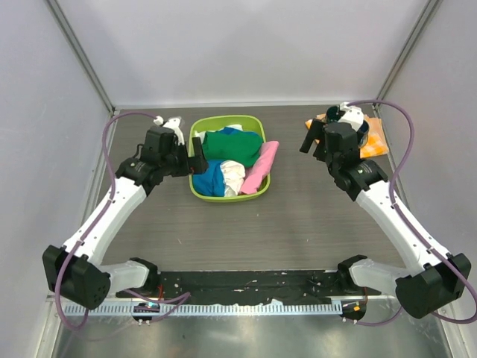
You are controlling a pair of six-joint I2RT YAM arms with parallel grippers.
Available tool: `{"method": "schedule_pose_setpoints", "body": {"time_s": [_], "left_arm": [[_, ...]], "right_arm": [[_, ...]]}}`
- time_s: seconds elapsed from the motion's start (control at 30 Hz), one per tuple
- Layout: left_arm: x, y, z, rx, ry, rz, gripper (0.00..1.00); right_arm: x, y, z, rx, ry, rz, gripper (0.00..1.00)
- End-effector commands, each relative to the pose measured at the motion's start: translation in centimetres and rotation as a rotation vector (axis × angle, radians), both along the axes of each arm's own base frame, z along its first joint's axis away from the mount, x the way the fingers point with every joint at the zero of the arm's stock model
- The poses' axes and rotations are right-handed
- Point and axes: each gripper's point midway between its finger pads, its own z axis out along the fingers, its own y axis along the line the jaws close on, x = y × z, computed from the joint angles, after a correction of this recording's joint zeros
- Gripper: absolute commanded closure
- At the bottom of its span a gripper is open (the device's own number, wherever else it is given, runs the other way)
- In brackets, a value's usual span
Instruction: Fold and stack the t-shirts
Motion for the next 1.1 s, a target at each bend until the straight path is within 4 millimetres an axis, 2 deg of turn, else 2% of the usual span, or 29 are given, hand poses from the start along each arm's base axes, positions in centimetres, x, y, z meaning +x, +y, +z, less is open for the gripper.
{"method": "schedule_pose_setpoints", "body": {"time_s": [0.0, 0.03, 0.17, 0.23, 0.4, 0.6, 0.83, 0.97, 1.0, 1.07], "left_arm": [[0.8, -0.2, -2.0, 0.034, 0.046, 0.105, 0.0], [0.6, -1.4, -2.9, 0.035, 0.069, 0.109, 0.0], [0.7, -3.1, -4.4, 0.135, 0.101, 0.167, 0.04], [0.1, -2.2, -5.0, 0.219, 0.117, 0.237, 0.04], [-1.4, 0.0, -7.3, 0.281, 0.174, 0.356, 0.05], [-2.9, 0.8, -9.1, 0.299, 0.236, 0.389, 0.07], [-1.9, 1.5, -11.4, 0.37, 0.224, 0.436, 0.1], [-0.1, 0.8, -12.2, 0.371, 0.236, 0.435, 0.23], [0.2, 0.9, -12.5, 0.369, 0.245, 0.438, 0.32], [0.8, 0.7, -13.2, 0.375, 0.259, 0.432, 0.39]], "right_arm": [[0.0, 1.5, 0.3, 0.048, -0.01, 0.066, 0.0], [0.0, 2.1, 0.0, 0.068, -0.004, 0.088, 0.0], [-0.1, 3.4, -1.9, 0.087, 0.045, 0.136, 0.0], [-0.3, 3.4, -2.4, 0.082, 0.058, 0.137, 0.0], [-1.0, 3.2, -3.5, 0.071, 0.068, 0.151, 0.0], [-1.0, 4.2, -4.1, 0.089, 0.081, 0.188, 0.01], [-1.6, 5.4, -5.3, 0.104, 0.102, 0.226, 0.0], [-2.0, 5.5, -5.6, 0.094, 0.107, 0.234, 0.0], [-2.1, 5.4, -5.6, 0.094, 0.107, 0.234, 0.01], [-2.3, 5.4, -5.5, 0.091, 0.104, 0.236, 0.0]]}}
